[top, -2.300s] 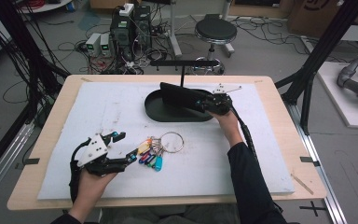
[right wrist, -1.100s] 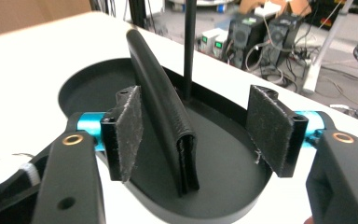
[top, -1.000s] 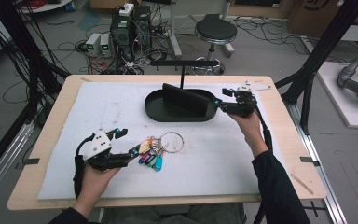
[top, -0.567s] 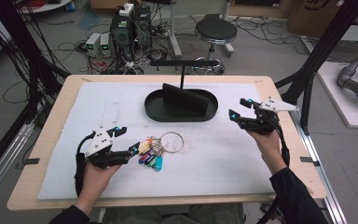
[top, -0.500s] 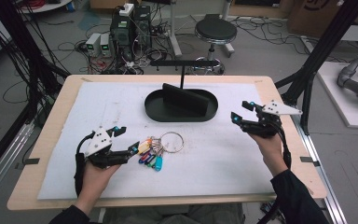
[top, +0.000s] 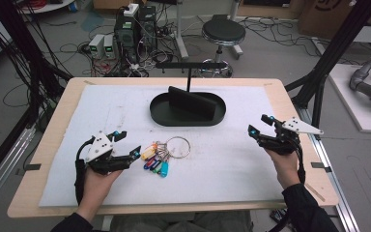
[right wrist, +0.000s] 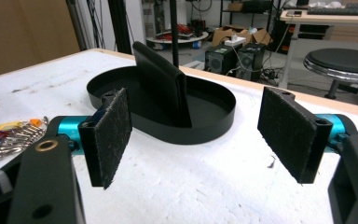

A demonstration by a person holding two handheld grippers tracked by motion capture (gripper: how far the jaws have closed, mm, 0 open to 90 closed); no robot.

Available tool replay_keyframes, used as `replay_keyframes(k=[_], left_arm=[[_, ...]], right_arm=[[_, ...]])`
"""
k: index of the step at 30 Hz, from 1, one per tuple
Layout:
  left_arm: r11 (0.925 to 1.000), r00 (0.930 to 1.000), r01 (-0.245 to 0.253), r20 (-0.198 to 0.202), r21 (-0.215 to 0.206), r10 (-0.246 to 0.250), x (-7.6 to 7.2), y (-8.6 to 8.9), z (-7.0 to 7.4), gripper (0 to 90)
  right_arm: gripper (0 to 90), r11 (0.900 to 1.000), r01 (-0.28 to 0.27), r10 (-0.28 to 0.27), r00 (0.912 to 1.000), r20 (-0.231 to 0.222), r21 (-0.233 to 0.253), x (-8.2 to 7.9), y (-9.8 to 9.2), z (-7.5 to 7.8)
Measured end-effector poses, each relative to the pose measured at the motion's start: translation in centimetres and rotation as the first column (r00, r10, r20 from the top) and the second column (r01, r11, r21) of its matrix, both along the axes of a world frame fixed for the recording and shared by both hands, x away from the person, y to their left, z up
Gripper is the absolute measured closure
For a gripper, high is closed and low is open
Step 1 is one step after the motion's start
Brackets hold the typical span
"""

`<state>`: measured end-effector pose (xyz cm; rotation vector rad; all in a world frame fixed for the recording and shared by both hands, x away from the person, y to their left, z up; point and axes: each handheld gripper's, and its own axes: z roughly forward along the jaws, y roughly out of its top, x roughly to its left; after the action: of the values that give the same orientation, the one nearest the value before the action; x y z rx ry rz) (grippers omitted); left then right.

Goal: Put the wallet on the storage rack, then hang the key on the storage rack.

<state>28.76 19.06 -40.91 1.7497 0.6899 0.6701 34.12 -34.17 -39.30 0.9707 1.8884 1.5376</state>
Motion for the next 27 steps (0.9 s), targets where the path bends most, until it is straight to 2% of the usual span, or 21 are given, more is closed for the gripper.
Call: replay_keyframes(k=[5,16,21,23,27], left_arm=[[0.9999,0.9999,0.007,0.008,0.009,-0.007,-0.2,-0.2,0.1,27.9],[0.9999,1.0000,-0.006,0.000,-0.009,0.006,0.2,0.4,0.1,27.9],[0.9996,0.9999,-0.011,-0.013,-0.028,0.010,0.3,0.6,0.1,27.9],[0.9987,0.9997,-0.004,-0.025,-0.051,0.002,0.3,0.7,0.0,27.9],[0.9985,0.9989,0.003,-0.046,-0.054,-0.006,0.5,1.0,0.0,27.2]], right_arm=[[26.2,1.000,0.013,-0.013,0.9999,-0.010,-0.017,0.1,0.0,-0.4],[25.6,0.999,0.027,-0.027,0.9996,-0.003,-0.025,-0.1,-0.3,-0.6],[25.1,0.998,0.057,-0.057,0.9983,-0.009,-0.027,-0.2,-0.7,-0.7],[25.1,0.997,0.071,-0.071,0.9974,-0.010,-0.022,-0.2,-0.8,-0.7],[25.2,0.997,0.071,-0.071,0.9975,-0.002,-0.028,-0.3,-0.6,-0.6]])
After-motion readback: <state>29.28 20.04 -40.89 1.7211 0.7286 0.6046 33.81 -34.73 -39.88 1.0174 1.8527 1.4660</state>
